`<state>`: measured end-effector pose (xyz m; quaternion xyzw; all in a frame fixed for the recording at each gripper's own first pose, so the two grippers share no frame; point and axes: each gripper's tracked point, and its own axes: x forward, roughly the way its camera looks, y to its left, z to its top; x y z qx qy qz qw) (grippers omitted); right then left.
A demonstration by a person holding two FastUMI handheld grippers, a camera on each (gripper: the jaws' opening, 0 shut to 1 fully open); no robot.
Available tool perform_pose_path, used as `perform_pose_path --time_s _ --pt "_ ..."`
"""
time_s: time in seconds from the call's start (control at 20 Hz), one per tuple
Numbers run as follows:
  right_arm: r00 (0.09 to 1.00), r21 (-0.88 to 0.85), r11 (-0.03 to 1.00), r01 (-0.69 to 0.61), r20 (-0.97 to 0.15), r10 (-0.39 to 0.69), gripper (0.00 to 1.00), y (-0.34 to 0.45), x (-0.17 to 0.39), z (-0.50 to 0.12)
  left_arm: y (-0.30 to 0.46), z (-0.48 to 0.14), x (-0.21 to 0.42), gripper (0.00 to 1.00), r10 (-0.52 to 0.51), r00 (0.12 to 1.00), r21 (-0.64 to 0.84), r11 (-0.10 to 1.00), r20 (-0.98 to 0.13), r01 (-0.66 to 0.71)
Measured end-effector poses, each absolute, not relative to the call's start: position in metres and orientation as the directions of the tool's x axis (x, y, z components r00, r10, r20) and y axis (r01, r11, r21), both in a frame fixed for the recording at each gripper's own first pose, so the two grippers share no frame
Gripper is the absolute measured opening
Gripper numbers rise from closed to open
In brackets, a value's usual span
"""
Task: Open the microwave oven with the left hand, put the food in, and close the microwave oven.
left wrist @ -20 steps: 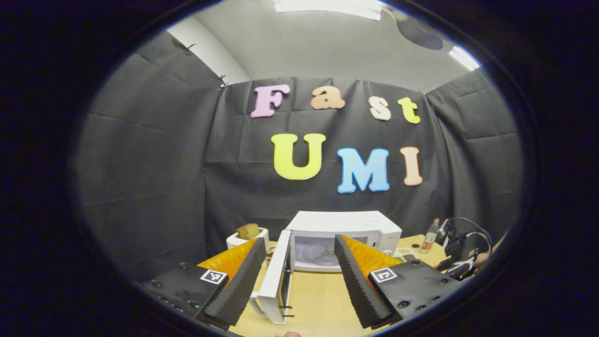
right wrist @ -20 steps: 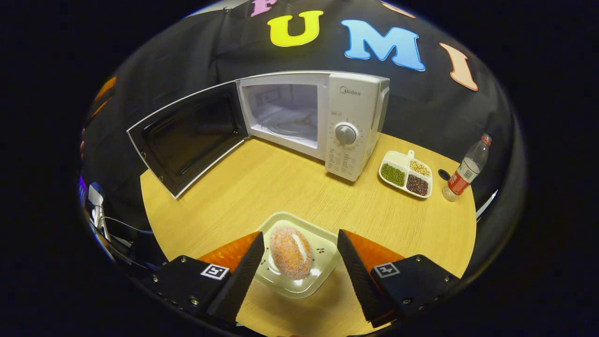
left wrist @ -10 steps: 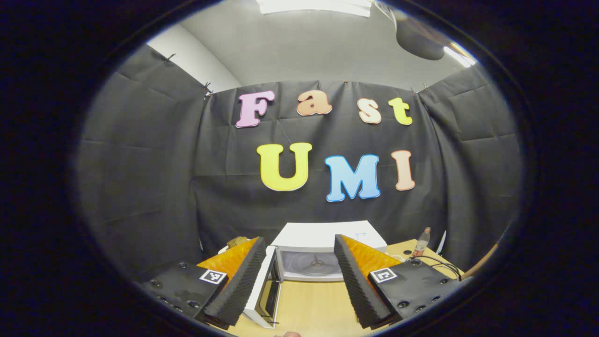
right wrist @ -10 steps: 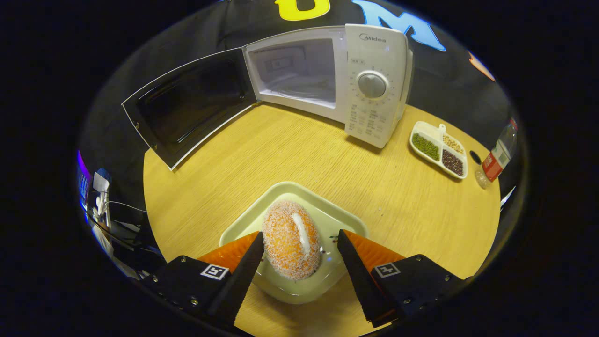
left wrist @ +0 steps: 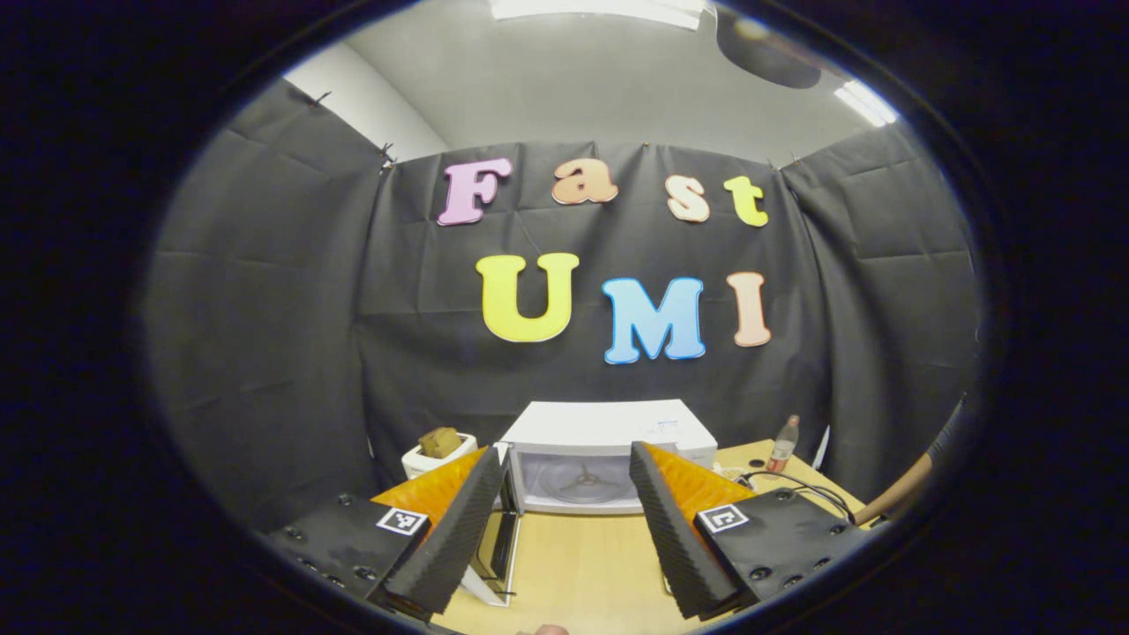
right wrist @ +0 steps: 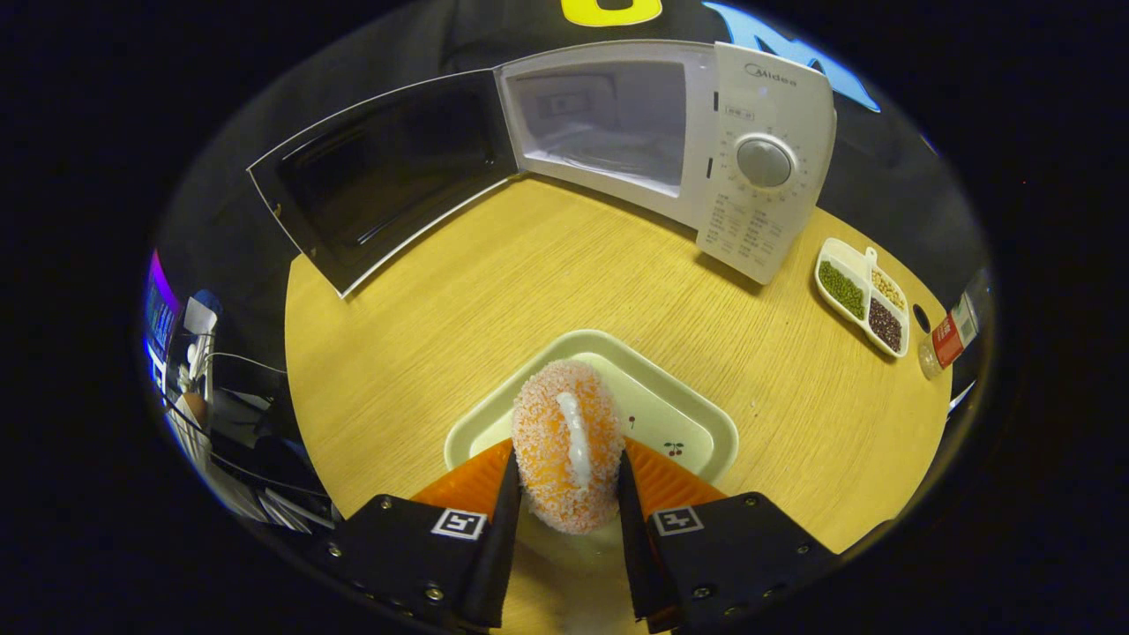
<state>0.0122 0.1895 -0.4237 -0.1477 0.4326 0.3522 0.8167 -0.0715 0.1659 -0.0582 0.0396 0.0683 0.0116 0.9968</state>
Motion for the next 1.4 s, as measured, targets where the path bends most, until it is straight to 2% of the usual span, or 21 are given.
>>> perform_pose_path --time_s 0.1,0.15,0.2,0.4,0.55,0.65,0.75,0.8,1.0,1.05,1.1,1.15,1.2,1.25,1.4 --pt "0.419 -0.01 0.686 -0.727 -0.798 0.432 0.54 0.195 0.008 -0.409 0.18 -0.058 -0.07 0.95 0.016 0.992 0.059 0.998 -0.124 -0.009" --pt "0.493 -0.089 0.71 -0.698 -0.779 0.387 0.54 0.189 0.016 -0.4 0.187 -0.058 -0.071 0.95 0.006 0.993 0.05 0.999 -0.12 0.0" --pt "0.515 -0.103 0.72 -0.687 -0.768 0.382 0.35 0.197 0.014 -0.39 0.194 -0.059 -0.072 0.95 -0.002 0.993 0.045 0.999 -0.116 0.007" --pt "0.586 -0.174 0.725 -0.666 -0.724 0.364 0.34 0.227 0.011 -0.354 0.223 -0.062 -0.075 0.94 -0.049 0.993 0.027 0.998 -0.111 0.052" --pt "0.667 -0.315 0.682 -0.66 -0.663 0.339 0.35 0.248 0.022 -0.322 0.239 -0.056 -0.073 0.96 -0.081 0.993 0.001 0.997 -0.084 0.082" --pt "0.689 -0.365 0.648 -0.668 -0.633 0.353 0.34 0.267 0.031 -0.305 0.25 -0.053 -0.076 0.94 -0.086 0.994 -0.003 0.996 -0.067 0.086" --pt "0.7 -0.392 0.631 -0.67 -0.616 0.361 0.35 0.282 0.044 -0.295 0.256 -0.051 -0.079 0.99 -0.095 0.994 -0.007 0.995 -0.061 0.095" --pt "0.709 -0.404 0.632 -0.662 -0.61 0.354 0.34 0.285 0.051 -0.29 0.259 -0.052 -0.083 0.94 -0.097 0.993 -0.008 0.995 -0.064 0.096" --pt "0.747 -0.454 0.625 -0.635 -0.568 0.346 0.35 0.3 0.089 -0.275 0.275 -0.047 -0.088 0.93 -0.066 0.995 0.016 0.998 -0.072 0.067" --pt "0.755 -0.481 0.606 -0.633 -0.555 0.348 0.38 0.303 0.099 -0.271 0.278 -0.045 -0.089 0.93 -0.053 0.996 0.023 0.998 -0.07 0.055" --pt "0.77 -0.523 0.582 -0.623 -0.54 0.339 0.34 0.305 0.109 -0.268 0.283 -0.046 -0.089 0.93 -0.03 0.997 0.031 0.999 -0.072 0.033" --pt "0.785 -0.567 0.552 -0.611 -0.525 0.329 0.35 0.306 0.122 -0.267 0.288 -0.046 -0.089 0.96 -0.003 0.997 0.038 0.999 -0.077 0.006" --pt "0.802 -0.611 0.526 -0.592 -0.509 0.312 0.35 0.306 0.134 -0.264 0.286 -0.045 -0.09 0.93 0.014 0.997 0.041 0.999 -0.076 -0.011" --pt "0.818 -0.65 0.5 -0.572 -0.49 0.3 0.35 0.308 0.144 -0.263 0.284 -0.044 -0.093 0.96 0.025 0.997 0.042 0.999 -0.073 -0.022" --pt "0.844 -0.733 0.419 -0.536 -0.453 0.286 0.34 0.317 0.176 -0.27 0.286 -0.05 -0.097 0.93 0.064 0.995 0.048 0.997 -0.083 -0.06"
